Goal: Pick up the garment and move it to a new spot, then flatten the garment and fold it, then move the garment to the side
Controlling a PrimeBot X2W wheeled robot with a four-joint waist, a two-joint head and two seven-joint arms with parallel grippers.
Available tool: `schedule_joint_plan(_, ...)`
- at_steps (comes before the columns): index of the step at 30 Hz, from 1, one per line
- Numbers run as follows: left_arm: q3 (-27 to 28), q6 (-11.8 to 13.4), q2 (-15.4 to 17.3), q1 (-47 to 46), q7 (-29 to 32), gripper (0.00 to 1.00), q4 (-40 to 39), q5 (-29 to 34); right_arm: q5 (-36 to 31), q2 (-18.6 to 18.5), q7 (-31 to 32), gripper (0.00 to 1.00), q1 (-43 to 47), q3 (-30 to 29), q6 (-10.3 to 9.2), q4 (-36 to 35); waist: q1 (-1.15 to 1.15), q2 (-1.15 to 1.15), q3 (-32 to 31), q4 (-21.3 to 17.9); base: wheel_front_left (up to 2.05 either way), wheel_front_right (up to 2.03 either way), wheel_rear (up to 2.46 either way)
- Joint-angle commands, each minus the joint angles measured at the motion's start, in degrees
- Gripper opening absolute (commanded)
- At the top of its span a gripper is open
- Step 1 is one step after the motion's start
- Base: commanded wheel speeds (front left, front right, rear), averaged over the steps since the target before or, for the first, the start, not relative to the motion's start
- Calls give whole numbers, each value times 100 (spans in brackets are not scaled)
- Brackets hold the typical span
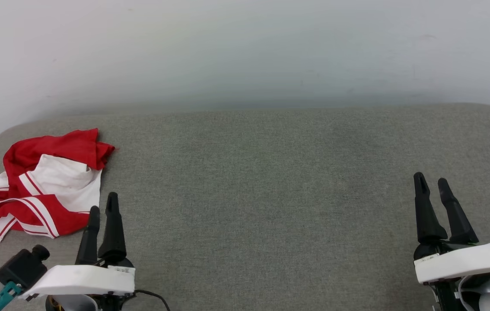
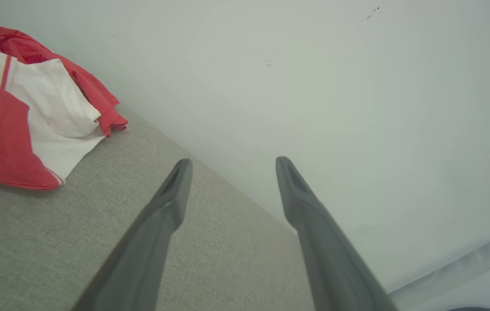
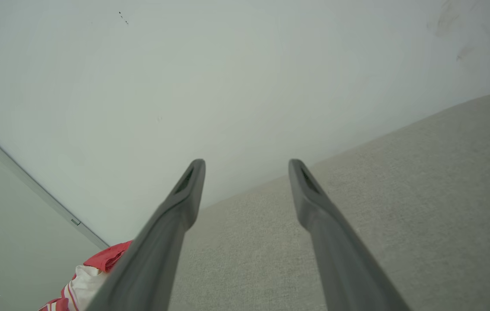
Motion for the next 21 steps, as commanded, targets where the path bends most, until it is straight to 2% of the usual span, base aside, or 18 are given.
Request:
schedule_joint_plan(1, -107, 11, 18, 3, -56, 100, -127, 289, -300, -7, -71, 100, -38, 33, 11, -133, 0, 0, 2, -5, 0, 0, 0)
schedule_joint_plan(9, -460, 149, 19, 78, -190, 100, -313, 1341, -1103, -6, -206, 100, 35, 86, 12, -310, 0, 0, 18, -17, 0, 0, 0)
schedule_joint_plan(14, -584, 278, 20, 108, -257, 100, -363, 1738, -1401, -6, -271, 100, 57, -5, 12, -356, 0, 0, 31, -28, 0, 0, 0)
schedule_joint_plan(21, -962, 497, 243, 119, -368, 100, -440, 2361, -1943, -6, -377, 100, 106, -14, 12, -372, 0, 0, 43, -32, 0, 0, 0)
